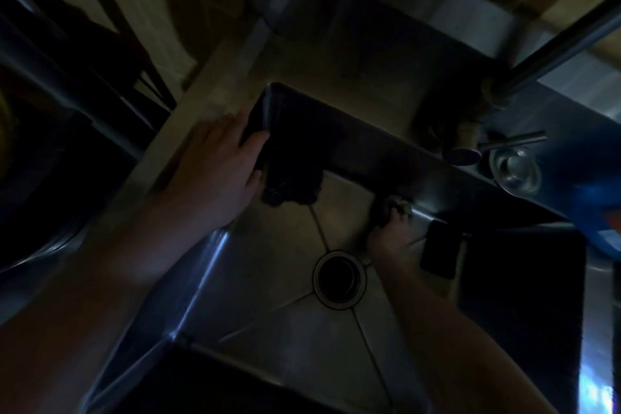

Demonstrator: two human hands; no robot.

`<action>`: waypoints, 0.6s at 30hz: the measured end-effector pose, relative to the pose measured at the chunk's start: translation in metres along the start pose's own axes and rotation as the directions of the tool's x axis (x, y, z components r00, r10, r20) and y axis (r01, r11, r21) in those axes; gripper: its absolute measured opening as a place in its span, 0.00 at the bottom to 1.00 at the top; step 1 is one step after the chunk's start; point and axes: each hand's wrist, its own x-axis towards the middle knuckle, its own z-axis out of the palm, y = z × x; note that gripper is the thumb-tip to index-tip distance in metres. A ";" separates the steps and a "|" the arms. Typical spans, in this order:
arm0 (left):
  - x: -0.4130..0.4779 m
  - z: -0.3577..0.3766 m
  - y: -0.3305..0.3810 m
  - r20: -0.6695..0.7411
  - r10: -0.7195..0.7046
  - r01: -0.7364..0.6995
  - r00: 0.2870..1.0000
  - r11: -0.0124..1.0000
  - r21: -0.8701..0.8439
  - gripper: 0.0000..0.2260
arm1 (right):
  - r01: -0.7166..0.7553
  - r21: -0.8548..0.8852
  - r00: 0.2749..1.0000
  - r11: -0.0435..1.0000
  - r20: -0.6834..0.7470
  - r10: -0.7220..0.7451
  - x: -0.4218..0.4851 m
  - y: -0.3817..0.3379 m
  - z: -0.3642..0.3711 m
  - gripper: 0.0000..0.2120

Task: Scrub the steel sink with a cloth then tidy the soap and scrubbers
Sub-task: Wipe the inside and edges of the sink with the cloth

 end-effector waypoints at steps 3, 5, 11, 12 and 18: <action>0.002 0.001 0.000 0.004 0.002 -0.002 1.000 1.000 0.027 0.24 | 0.086 -0.067 0.996 0.994 0.019 -0.085 -0.007 -0.023 0.016 0.27; 0.003 0.001 0.001 0.006 0.003 -0.003 1.000 0.999 0.042 0.24 | 0.268 -0.127 0.963 0.955 0.066 -0.261 -0.012 -0.031 0.023 0.26; 0.003 0.003 0.006 0.006 -0.004 0.004 1.000 0.998 0.060 0.24 | 0.642 0.037 0.739 0.766 0.236 -0.631 -0.024 -0.002 0.022 0.21; 0.003 0.003 0.006 0.007 -0.007 0.006 1.000 0.998 0.063 0.24 | 0.606 0.116 0.772 0.787 0.156 -0.617 -0.025 0.009 0.018 0.19; -0.002 0.003 0.008 0.019 -0.041 0.040 0.999 0.999 0.034 0.24 | 0.122 0.273 0.991 0.954 -0.082 -0.103 -0.027 0.056 0.001 0.24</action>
